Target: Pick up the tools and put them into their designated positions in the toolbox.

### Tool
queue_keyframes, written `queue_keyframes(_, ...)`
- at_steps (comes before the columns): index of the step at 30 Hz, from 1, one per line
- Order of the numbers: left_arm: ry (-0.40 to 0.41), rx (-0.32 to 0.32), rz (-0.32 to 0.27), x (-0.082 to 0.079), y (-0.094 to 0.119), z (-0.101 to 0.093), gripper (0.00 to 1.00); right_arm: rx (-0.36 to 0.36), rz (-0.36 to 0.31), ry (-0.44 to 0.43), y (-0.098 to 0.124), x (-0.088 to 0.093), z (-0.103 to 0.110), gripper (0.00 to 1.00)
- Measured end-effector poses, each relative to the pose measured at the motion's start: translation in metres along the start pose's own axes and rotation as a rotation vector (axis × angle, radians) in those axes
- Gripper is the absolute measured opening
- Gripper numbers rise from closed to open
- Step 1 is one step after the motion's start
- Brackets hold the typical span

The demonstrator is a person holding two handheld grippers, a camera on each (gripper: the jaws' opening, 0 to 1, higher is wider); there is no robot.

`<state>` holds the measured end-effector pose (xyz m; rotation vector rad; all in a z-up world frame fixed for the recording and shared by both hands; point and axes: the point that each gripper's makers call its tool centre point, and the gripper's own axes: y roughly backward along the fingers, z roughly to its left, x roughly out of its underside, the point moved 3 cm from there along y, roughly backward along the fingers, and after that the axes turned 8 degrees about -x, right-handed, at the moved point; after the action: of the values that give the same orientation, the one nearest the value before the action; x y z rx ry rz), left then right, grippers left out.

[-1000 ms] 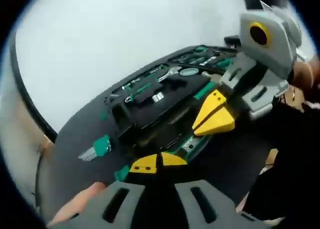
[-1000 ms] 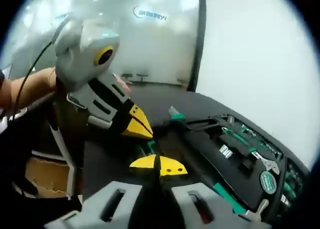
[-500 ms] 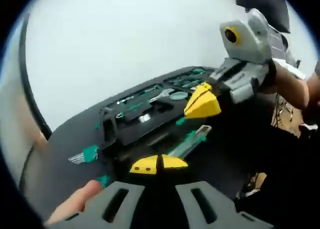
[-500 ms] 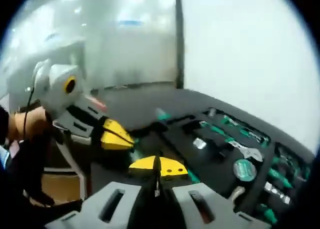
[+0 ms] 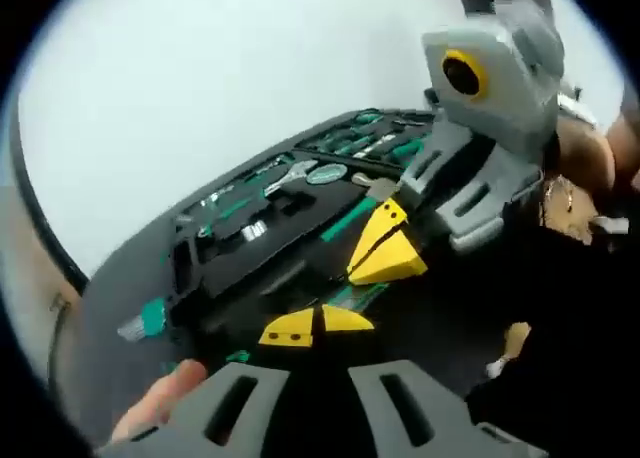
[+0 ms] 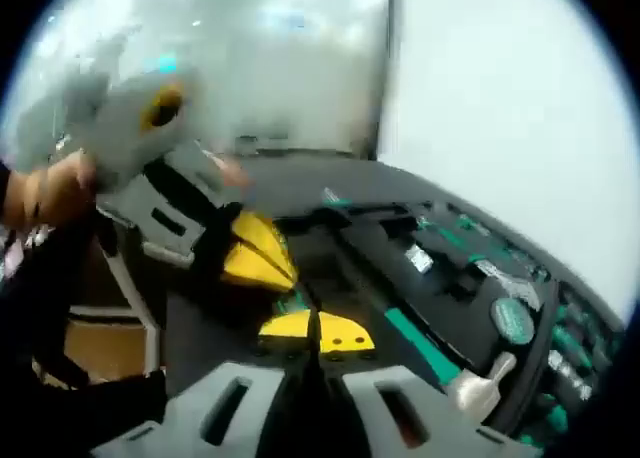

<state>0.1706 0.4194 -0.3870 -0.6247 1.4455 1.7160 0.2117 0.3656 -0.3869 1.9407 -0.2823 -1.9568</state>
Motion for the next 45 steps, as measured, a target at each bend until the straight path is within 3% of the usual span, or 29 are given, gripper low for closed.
queue_keyframes(2, 0.007, 0.040, 0.004, -0.001, -0.002, -0.002, 0.00, 0.003, 0.009, 0.028, -0.004, 0.004, 0.004, 0.00)
queue_keyframes(4, -0.019, 0.072, -0.075, -0.005, -0.003, -0.005, 0.00, 0.023, 0.009, 0.063, -0.003, 0.000, 0.004, 0.00)
queue_keyframes(5, -0.019, 0.055, -0.101, -0.004, -0.002, -0.003, 0.00, 0.034, -0.036, 0.067, 0.004, -0.006, 0.002, 0.00)
queue_keyframes(7, 0.060, -0.033, -0.108, 0.000, 0.006, 0.016, 0.00, 0.086, -0.230, 0.041, 0.037, -0.023, -0.007, 0.00)
queue_keyframes(8, 0.134, -0.040, -0.182, -0.006, 0.015, 0.025, 0.01, 0.130, -0.340, 0.035, 0.062, -0.031, -0.015, 0.03)
queue_keyframes(10, 0.357, -0.103, -0.340, -0.019, 0.039, 0.064, 0.01, 0.259, -0.497, 0.098, 0.116, -0.038, -0.035, 0.07)
queue_keyframes(12, 0.503, -0.185, -0.449, -0.021, 0.059, 0.103, 0.02, 0.397, -0.506, 0.214, 0.150, -0.033, -0.047, 0.07)
queue_keyframes(13, 0.524, -0.224, -0.462, -0.018, 0.067, 0.125, 0.02, 0.508, -0.507, 0.313, 0.176, -0.028, -0.055, 0.07)
queue_keyframes(14, 0.519, -0.277, -0.443, -0.014, 0.072, 0.139, 0.03, 0.559, -0.493, 0.378, 0.188, -0.022, -0.065, 0.07)
queue_keyframes(15, 0.494, -0.351, -0.462, -0.014, 0.079, 0.153, 0.03, 0.611, -0.481, 0.406, 0.199, -0.013, -0.072, 0.07)
queue_keyframes(17, 0.414, -0.425, -0.499, -0.021, 0.088, 0.171, 0.06, 0.699, -0.487, 0.415, 0.222, 0.000, -0.078, 0.07)
queue_keyframes(19, 0.341, -0.439, -0.462, -0.024, 0.083, 0.174, 0.12, 0.756, -0.514, 0.413, 0.229, 0.012, -0.080, 0.07)
queue_keyframes(21, 0.197, -0.477, -0.381, -0.021, 0.072, 0.176, 0.18, 0.735, -0.453, 0.434, 0.224, 0.014, -0.076, 0.07)
queue_keyframes(22, 0.123, -0.496, -0.330, -0.018, 0.063, 0.181, 0.21, 0.689, -0.495, 0.393, 0.221, 0.012, -0.073, 0.07)
queue_keyframes(23, 0.008, -0.500, -0.272, -0.013, 0.054, 0.184, 0.26, 0.646, -0.538, 0.372, 0.217, 0.011, -0.074, 0.07)
queue_keyframes(25, -0.295, -0.463, -0.141, -0.003, 0.034, 0.187, 0.31, 0.629, -0.476, 0.336, 0.212, 0.017, -0.080, 0.07)
queue_keyframes(27, -0.542, -0.394, -0.035, 0.004, 0.015, 0.188, 0.30, 0.621, -0.500, 0.351, 0.213, 0.017, -0.077, 0.07)
queue_keyframes(28, -0.588, -0.361, -0.008, 0.005, 0.007, 0.188, 0.30, 0.608, -0.503, 0.375, 0.213, 0.017, -0.073, 0.07)
queue_keyframes(31, -0.602, -0.296, 0.039, 0.005, -0.010, 0.193, 0.25, 0.625, -0.470, 0.373, 0.209, 0.020, -0.077, 0.07)
queue_keyframes(35, -0.751, -0.299, 0.222, 0.021, -0.025, 0.207, 0.26, 0.642, -0.473, 0.372, 0.213, 0.020, -0.081, 0.07)
queue_keyframes(37, -0.827, -0.254, 0.243, 0.028, -0.033, 0.201, 0.25, 0.646, -0.470, 0.360, 0.214, 0.022, -0.083, 0.07)
queue_keyframes(39, -1.071, -0.335, 0.247, 0.023, -0.038, 0.202, 0.21, 0.653, -0.465, 0.350, 0.214, 0.023, -0.085, 0.07)
queue_keyframes(41, -1.078, -0.315, 0.266, 0.033, -0.045, 0.200, 0.16, 0.652, -0.462, 0.349, 0.214, 0.023, -0.085, 0.07)
queue_keyframes(42, -1.107, -0.273, 0.225, 0.029, -0.045, 0.177, 0.17, 0.650, -0.461, 0.353, 0.214, 0.023, -0.084, 0.07)
queue_keyframes(43, -1.108, -0.246, 0.213, 0.030, -0.047, 0.169, 0.19, 0.653, -0.454, 0.359, 0.212, 0.023, -0.084, 0.07)
queue_keyframes(44, -1.084, -0.191, 0.250, 0.040, -0.051, 0.168, 0.22, 0.656, -0.442, 0.365, 0.210, 0.024, -0.084, 0.07)
queue_keyframes(45, -1.110, -0.192, 0.265, 0.042, -0.054, 0.169, 0.22, 0.661, -0.424, 0.371, 0.208, 0.025, -0.085, 0.07)
